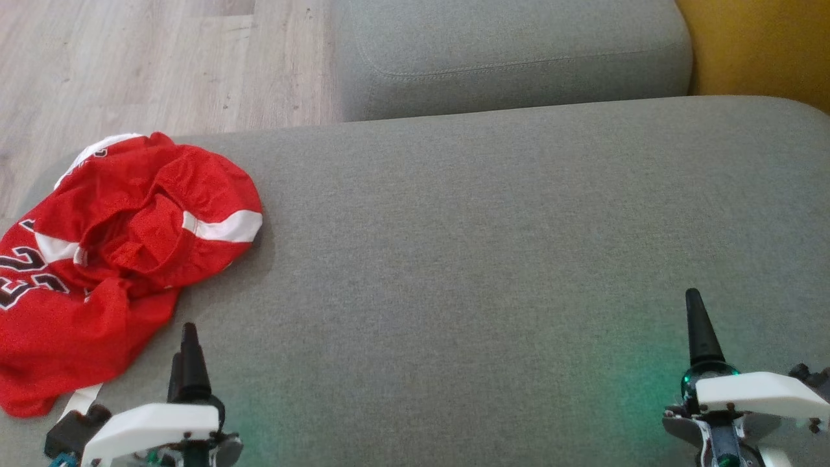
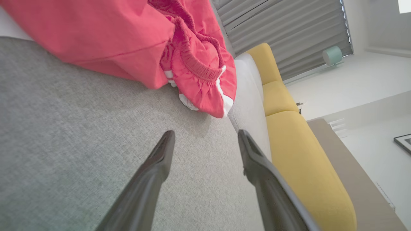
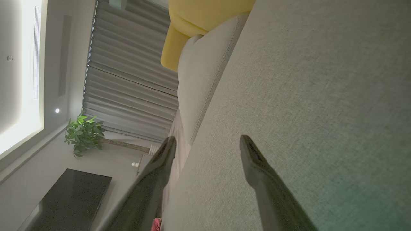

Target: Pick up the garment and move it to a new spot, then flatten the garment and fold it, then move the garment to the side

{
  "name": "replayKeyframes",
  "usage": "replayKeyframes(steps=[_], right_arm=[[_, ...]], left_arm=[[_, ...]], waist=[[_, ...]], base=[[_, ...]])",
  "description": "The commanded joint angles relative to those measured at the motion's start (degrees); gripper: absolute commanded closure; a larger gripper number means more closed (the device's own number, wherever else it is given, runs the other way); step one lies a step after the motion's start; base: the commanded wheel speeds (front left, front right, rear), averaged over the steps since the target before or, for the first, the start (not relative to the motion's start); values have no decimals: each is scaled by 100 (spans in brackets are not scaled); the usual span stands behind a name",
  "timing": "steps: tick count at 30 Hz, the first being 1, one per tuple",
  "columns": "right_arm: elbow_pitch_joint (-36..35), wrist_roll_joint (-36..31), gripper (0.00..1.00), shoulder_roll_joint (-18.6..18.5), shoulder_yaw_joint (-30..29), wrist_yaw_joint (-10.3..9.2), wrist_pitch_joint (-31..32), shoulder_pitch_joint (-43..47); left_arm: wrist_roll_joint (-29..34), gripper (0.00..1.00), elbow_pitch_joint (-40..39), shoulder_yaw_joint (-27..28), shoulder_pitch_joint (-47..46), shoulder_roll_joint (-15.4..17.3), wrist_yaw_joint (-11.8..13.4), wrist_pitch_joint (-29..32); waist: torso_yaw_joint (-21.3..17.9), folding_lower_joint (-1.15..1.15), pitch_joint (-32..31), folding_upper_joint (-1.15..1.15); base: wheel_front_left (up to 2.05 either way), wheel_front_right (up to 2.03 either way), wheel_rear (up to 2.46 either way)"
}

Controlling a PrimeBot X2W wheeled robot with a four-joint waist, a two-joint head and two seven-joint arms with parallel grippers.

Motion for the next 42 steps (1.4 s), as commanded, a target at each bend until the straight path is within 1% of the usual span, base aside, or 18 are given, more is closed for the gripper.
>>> replayKeyframes(steps=[1,42], right_arm=[[-235,-201,0,-31,75,-1,-73,-272],[-454,-3057,0,-47,779,-3,-765,-292]], left_arm=[[212,0,-222,-5,-262,28,51,-63],[3058,0,-604,-552,-265,38,581,-761]], waist=[[5,0,-2,0],[163,0,-61,0]], base=[[0,0,0],[0,0,0]])
